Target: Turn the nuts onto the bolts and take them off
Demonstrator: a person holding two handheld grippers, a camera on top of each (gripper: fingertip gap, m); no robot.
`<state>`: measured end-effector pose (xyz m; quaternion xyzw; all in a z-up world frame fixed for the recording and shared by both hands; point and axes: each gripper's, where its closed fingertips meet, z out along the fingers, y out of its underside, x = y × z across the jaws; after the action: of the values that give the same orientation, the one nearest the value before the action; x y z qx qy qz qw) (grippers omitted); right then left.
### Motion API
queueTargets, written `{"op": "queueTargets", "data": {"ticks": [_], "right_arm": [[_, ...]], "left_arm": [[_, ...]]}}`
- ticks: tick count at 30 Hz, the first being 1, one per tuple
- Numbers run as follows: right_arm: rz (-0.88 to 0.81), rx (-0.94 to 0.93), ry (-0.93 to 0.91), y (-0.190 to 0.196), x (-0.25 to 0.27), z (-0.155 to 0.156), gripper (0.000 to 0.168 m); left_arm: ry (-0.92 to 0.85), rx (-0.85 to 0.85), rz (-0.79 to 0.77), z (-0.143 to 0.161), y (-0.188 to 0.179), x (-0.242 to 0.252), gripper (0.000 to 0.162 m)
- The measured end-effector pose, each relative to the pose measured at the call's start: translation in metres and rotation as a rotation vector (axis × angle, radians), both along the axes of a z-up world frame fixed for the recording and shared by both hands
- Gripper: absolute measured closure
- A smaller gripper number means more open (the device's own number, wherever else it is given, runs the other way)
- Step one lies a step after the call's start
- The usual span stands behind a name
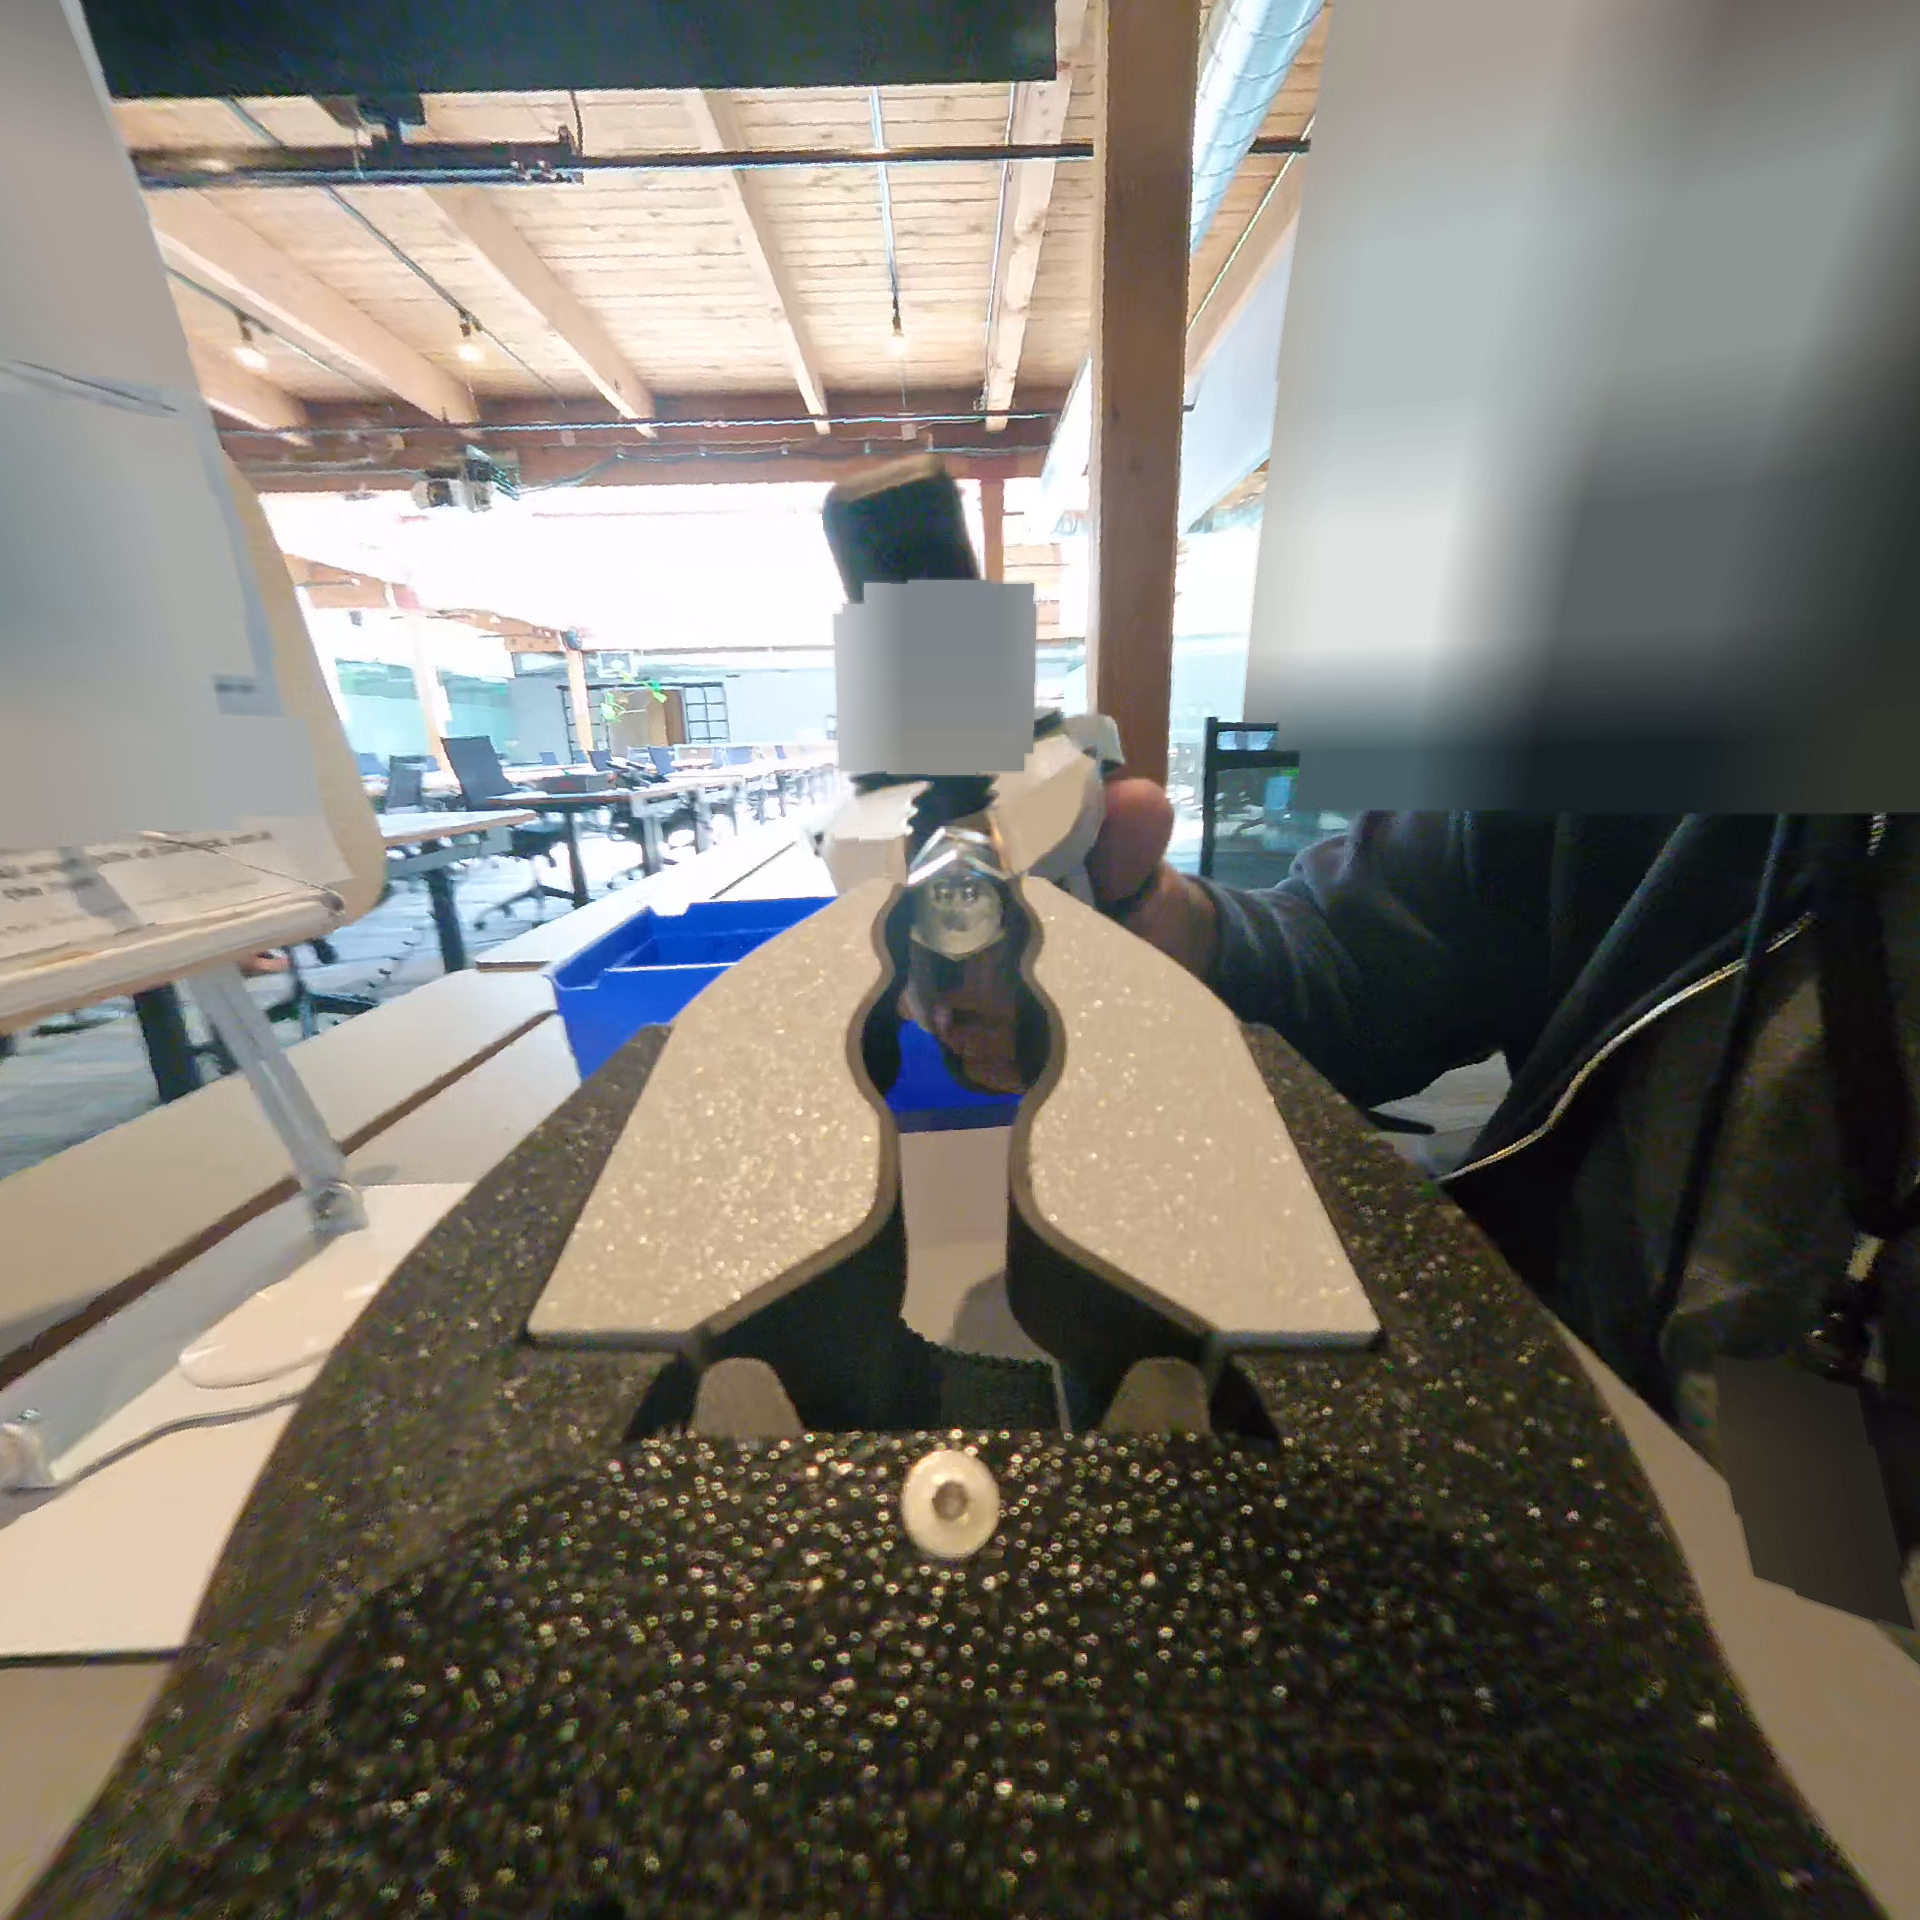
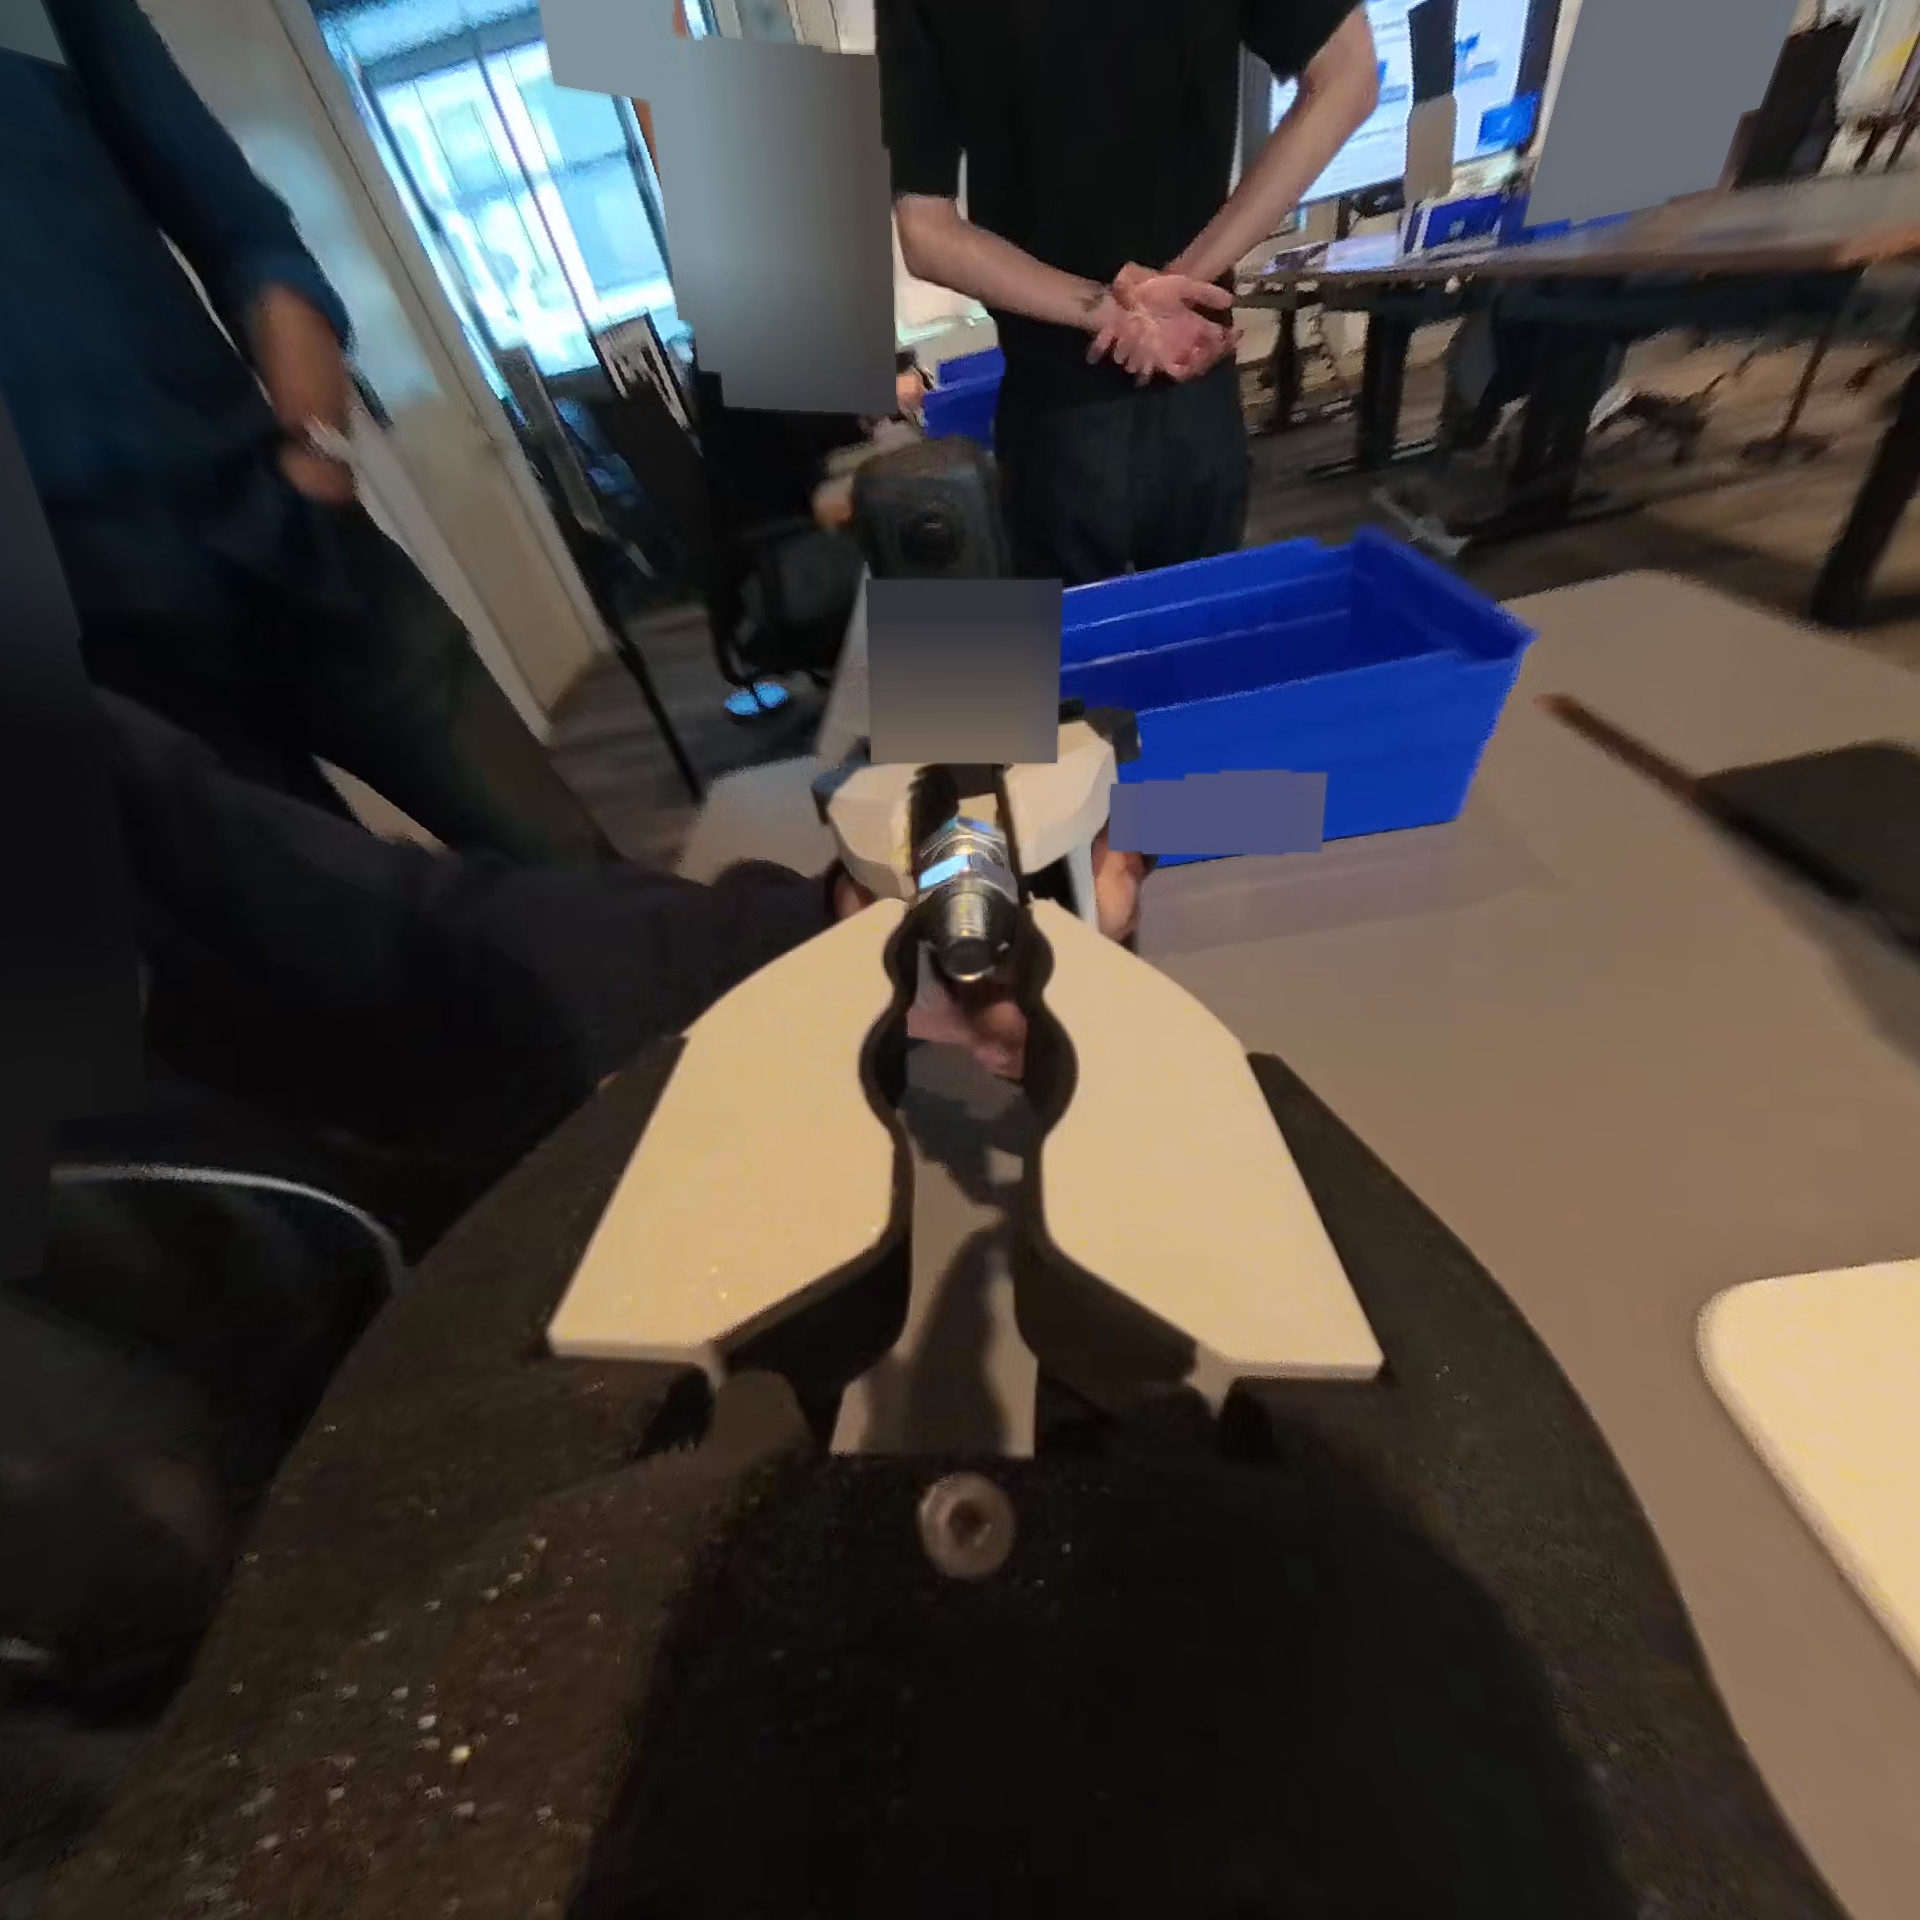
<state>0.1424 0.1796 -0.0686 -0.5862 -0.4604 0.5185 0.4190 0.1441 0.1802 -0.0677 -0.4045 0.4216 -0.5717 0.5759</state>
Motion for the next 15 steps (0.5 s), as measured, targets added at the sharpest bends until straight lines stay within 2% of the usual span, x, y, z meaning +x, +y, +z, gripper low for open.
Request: {"op": "queueTargets", "data": {"ticks": [3, 7, 9, 10, 13, 15], "right_arm": [[-0.038, 0.301, -0.089, 0.002, 0.001, -0.004, 0.152], [-0.153, 0.817, -0.244, 0.008, 0.005, -0.011, 0.151], [-0.207, 0.935, -0.279, 0.010, 0.005, -0.012, 0.150], [-0.202, 0.886, -0.261, 0.008, 0.003, -0.011, 0.143], [-0.148, 0.523, -0.150, 0.009, 0.000, -0.006, 0.117], [-0.107, 0.273, -0.032, 0.009, 0.002, 0.005, 0.118]], "left_arm": [[-0.012, -0.111, -0.096, -0.003, 0.001, 0.001, 0.146], [-0.023, -0.208, -0.160, -0.008, 0.003, 0.003, 0.146], [-0.026, -0.199, -0.145, -0.009, 0.004, 0.003, 0.146], [-0.032, -0.183, -0.132, -0.008, 0.004, 0.002, 0.146], [-0.068, -0.117, -0.077, 0.001, 0.005, -0.004, 0.146], [-0.080, -0.082, -0.041, 0.004, 0.005, -0.008, 0.146]]}}
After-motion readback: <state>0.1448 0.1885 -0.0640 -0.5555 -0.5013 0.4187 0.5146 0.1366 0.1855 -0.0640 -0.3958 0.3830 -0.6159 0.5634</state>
